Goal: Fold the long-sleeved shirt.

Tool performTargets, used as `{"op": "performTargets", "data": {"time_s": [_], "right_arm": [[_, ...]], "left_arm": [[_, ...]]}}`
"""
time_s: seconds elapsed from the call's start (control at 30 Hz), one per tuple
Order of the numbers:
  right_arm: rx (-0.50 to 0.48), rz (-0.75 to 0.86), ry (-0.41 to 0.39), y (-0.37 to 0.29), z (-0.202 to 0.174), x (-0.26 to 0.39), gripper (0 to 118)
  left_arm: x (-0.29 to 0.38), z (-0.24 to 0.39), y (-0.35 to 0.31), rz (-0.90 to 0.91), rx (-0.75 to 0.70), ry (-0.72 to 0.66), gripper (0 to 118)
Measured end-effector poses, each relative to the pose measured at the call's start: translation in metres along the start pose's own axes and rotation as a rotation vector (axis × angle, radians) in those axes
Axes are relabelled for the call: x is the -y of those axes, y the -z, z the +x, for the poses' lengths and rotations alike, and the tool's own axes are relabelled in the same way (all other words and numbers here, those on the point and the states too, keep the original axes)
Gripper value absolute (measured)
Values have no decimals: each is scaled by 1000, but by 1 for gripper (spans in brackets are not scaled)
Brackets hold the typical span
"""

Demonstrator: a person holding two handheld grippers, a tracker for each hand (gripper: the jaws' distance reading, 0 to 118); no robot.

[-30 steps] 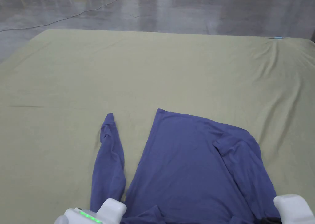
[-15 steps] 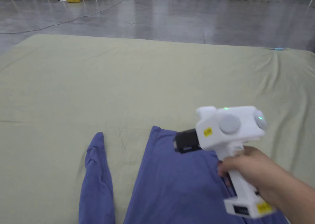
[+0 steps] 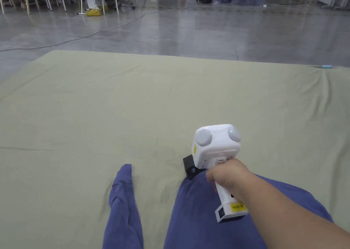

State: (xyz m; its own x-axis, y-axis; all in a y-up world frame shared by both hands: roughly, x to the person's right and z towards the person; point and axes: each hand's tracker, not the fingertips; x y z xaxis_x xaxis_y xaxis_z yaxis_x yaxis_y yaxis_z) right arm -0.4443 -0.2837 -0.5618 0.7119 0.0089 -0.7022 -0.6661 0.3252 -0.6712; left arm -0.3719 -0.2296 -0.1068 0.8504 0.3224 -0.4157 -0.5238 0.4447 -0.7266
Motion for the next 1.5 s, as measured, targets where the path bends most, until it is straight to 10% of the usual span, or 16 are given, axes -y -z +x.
{"op": "performTargets", "data": {"time_s": [0.17,0.57,0.9,1.5], "right_arm": [[15,101,-149,-62,19,50,0],[69,483,-36,-357,168,149,0],[103,728,-31,-543,205,219,0],[415,816,79,-645,232,24,0]], "left_arm": [[4,-9,-14,64,20,-68,0],[-69,-3,-125,402,-72,24,0],[-204,77,-236,741,-62,171,0],[-437,174,-292,796,-164,310,0]]}}
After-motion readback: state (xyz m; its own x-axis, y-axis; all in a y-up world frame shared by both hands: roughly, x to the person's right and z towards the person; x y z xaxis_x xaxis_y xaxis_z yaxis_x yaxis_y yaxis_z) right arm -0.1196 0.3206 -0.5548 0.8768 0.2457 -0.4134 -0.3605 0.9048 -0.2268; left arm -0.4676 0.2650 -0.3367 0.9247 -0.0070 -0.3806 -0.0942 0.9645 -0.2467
